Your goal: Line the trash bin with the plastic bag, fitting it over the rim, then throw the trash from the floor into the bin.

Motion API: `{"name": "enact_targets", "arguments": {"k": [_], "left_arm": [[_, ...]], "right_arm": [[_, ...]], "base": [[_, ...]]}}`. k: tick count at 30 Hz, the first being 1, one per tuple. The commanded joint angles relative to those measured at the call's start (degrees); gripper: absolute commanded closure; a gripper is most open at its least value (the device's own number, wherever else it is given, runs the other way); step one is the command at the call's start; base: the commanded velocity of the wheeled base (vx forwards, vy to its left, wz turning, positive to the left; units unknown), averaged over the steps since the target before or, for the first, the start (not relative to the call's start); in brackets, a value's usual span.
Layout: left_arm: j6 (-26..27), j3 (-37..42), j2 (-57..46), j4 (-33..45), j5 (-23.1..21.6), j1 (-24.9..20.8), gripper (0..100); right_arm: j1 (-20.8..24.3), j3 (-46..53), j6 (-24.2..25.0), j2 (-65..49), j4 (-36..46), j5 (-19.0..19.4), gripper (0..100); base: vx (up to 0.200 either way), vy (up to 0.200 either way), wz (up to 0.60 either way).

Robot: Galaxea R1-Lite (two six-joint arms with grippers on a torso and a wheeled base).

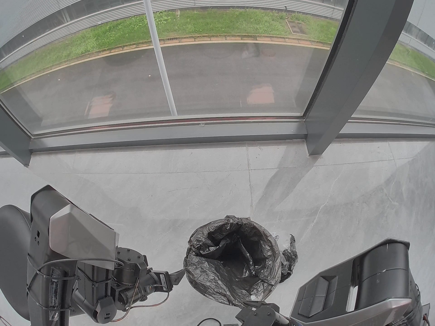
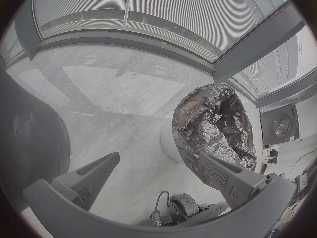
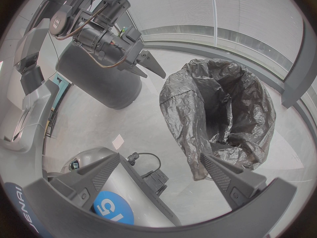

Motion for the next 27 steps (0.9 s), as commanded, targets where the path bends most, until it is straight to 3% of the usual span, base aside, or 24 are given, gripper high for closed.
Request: {"name": "enact_targets", "arguments": {"k": [1, 12, 22, 27], "left_arm": [[-0.01, -0.01, 0.31, -0.14, 0.04, -0.01, 0], [-0.01, -0.1, 0.48, -0.05, 0.04, -0.1, 0], [-0.01, -0.1, 0.48, -0.14, 0.04, -0.1, 0], [-0.1, -0.01, 0.57, -0.05, 0.04, -0.19, 0]], "right_arm": [[0.16, -0.22, 0.02, 0.63, 0.1, 0.21, 0], [1.3, -0.48, 0.11, 1.86, 0.45, 3.2, 0], [0.42, -0.92, 1.69, 1.51, 1.94, 12.08, 0], [0.16, -1.89, 3.88, 0.9, 4.67, 12.78, 0]], "base": [[0.0, 0.0, 0.0], [0.0, 0.0, 0.0], [0.0, 0.0, 0.0], [0.0, 0.0, 0.0]]}}
